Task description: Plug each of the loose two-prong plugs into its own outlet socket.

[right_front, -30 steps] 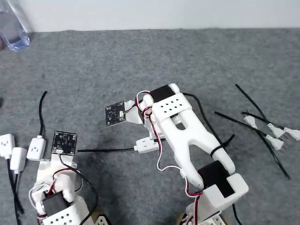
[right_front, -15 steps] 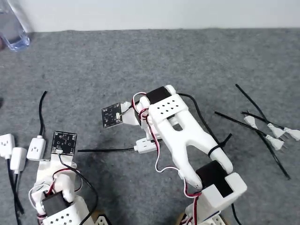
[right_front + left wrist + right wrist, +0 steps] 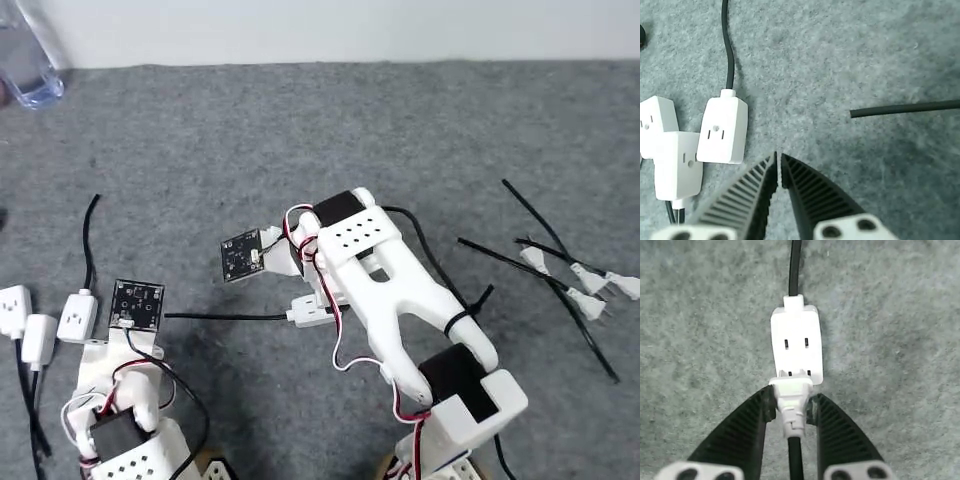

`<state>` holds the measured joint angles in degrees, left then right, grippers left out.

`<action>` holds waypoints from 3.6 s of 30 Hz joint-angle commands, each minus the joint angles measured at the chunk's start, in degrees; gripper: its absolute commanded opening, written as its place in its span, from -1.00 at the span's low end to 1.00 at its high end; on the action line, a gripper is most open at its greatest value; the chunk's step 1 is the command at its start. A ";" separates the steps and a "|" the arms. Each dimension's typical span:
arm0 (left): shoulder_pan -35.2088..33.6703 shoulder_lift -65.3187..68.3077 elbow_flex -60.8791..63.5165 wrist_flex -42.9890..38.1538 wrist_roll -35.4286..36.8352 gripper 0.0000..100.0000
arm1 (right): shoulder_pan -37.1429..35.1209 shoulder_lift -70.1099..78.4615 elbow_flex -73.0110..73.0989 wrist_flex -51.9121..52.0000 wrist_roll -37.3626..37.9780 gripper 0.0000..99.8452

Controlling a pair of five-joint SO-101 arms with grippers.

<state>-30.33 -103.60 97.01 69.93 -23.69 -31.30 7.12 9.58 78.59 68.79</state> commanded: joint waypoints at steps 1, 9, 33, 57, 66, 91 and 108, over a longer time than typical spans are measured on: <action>-0.26 -0.44 -0.57 0.35 -0.53 -0.97 | 0.66 -0.31 1.23 -3.21 0.70 -0.98; -0.26 -0.44 -0.57 0.35 -0.53 -0.97 | 1.01 -0.31 1.76 -3.91 2.55 -0.98; -0.35 -0.44 -0.57 0.35 -0.53 -0.97 | 3.12 -0.22 2.20 -1.80 4.04 -0.98; -0.35 -0.44 -0.57 0.35 -0.53 -0.97 | 2.42 10.59 7.56 -9.89 4.04 -0.98; -0.35 -0.44 -0.57 0.35 -0.53 -0.97 | 2.42 10.95 7.38 -9.80 3.96 -0.98; -0.35 -0.44 -0.57 0.18 -0.53 -0.97 | -6.11 -11.30 6.77 2.42 -6.24 -0.42; -0.35 -0.44 -0.57 0.26 -0.53 -0.97 | -6.99 2.77 7.38 -3.21 -7.12 -0.43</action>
<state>-30.33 -103.60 97.01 69.93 -23.69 -38.15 9.93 17.58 76.57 61.76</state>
